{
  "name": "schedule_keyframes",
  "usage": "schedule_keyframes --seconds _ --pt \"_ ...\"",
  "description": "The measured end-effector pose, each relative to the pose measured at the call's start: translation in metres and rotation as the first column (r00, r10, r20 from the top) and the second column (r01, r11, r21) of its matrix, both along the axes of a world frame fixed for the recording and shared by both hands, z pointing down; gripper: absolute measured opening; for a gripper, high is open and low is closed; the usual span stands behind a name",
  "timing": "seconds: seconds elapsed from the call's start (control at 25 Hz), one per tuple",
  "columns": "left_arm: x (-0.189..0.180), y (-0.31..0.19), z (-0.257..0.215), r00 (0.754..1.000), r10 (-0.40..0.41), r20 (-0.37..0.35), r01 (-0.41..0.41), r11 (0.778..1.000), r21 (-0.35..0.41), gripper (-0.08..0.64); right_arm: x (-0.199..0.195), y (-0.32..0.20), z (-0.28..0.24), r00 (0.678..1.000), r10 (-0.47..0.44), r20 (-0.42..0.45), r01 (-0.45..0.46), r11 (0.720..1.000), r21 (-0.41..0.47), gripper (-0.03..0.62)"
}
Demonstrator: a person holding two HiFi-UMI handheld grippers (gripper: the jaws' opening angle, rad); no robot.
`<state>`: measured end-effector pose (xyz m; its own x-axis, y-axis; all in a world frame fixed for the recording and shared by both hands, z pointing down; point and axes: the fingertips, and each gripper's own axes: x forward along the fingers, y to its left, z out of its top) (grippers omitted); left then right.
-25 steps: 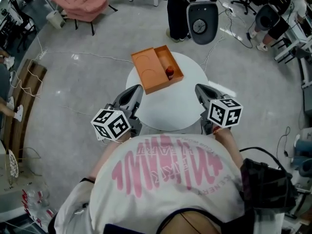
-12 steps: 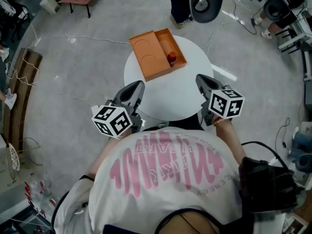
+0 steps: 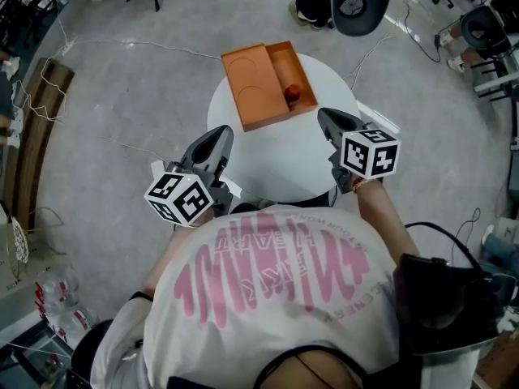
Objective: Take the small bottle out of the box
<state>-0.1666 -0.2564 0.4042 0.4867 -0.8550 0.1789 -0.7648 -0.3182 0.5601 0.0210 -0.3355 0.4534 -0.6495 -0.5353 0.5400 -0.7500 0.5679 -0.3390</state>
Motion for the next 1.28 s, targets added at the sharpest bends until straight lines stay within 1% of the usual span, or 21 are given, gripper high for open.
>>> schedule_keyframes --seconds 0.32,0.44,0.68,0.88,1.12,1.28 --pt "-0.006 -0.012 0.014 0.996 -0.093 -0.002 0.093 0.995 -0.037 0.008 -0.011 -0.025 0.02 0.995 -0.1 -0.012 0.099 0.994 -0.051 0.005" --pt "-0.001 -0.018 0.02 0.992 -0.122 -0.009 0.122 0.991 -0.053 0.008 -0.009 -0.036 0.026 0.991 -0.132 -0.017 0.13 0.989 -0.069 0.005" --pt "0.01 -0.035 0.03 0.982 -0.189 -0.019 0.187 0.979 -0.086 0.008 -0.012 -0.059 0.038 0.975 -0.219 -0.027 0.215 0.97 -0.111 0.005" --pt "0.022 -0.038 0.046 0.972 -0.233 -0.02 0.228 0.963 -0.14 0.008 -0.02 -0.076 0.051 0.96 -0.279 -0.01 0.275 0.951 -0.141 0.005" --pt "0.031 -0.042 0.057 0.958 -0.288 0.001 0.285 0.946 -0.157 0.008 -0.026 -0.085 0.065 0.945 -0.328 0.016 0.326 0.933 -0.152 0.005" --pt "0.041 -0.051 0.06 0.958 -0.286 0.011 0.284 0.946 -0.157 0.008 -0.023 -0.1 0.071 0.949 -0.313 0.042 0.316 0.938 -0.145 0.005"
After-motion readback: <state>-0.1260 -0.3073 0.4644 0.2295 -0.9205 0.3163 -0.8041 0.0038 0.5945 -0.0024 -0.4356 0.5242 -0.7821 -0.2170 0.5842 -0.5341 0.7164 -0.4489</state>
